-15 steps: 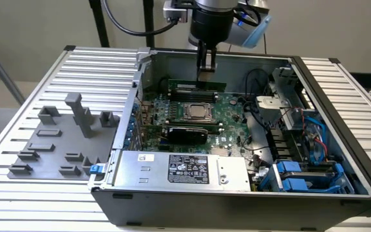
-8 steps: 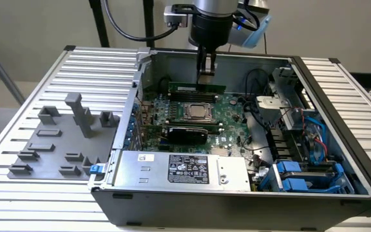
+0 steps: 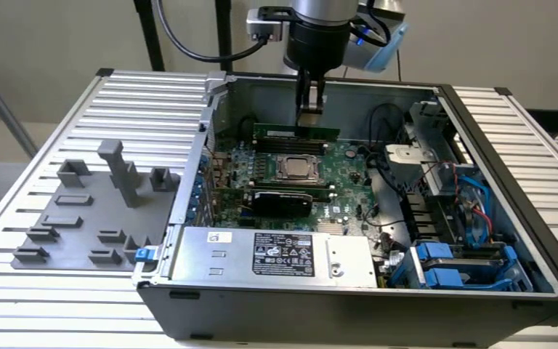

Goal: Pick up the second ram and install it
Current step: 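Insert the second ram into the second slot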

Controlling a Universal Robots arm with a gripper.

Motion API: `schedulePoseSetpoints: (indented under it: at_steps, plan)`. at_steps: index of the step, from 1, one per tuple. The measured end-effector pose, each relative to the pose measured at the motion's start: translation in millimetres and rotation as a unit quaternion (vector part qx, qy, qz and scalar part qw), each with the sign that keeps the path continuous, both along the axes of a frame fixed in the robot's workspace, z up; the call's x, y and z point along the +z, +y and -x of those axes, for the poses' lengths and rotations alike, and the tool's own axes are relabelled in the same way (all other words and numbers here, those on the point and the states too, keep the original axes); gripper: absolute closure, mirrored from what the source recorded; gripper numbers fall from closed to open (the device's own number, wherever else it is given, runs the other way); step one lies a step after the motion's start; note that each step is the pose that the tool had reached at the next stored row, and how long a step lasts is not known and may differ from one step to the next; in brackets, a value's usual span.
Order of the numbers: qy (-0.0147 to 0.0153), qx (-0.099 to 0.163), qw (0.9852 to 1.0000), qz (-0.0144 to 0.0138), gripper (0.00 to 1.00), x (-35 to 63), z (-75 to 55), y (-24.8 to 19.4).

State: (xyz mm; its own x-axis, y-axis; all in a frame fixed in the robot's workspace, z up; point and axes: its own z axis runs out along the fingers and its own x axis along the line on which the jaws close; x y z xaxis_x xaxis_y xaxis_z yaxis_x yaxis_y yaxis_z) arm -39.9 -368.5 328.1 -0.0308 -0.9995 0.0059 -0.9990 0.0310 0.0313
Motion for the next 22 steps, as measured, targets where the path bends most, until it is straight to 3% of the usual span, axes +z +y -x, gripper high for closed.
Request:
schedulePoseSetpoints:
  at_steps: [6, 22]
  plan:
    - [0.0, 0.0, 1.0, -0.0001, 1.0, -1.5, 0.0, 0.0]
    - [-0.0002, 0.0, 1.0, 0.0, 1.0, -30.5, 0.0, 0.0]
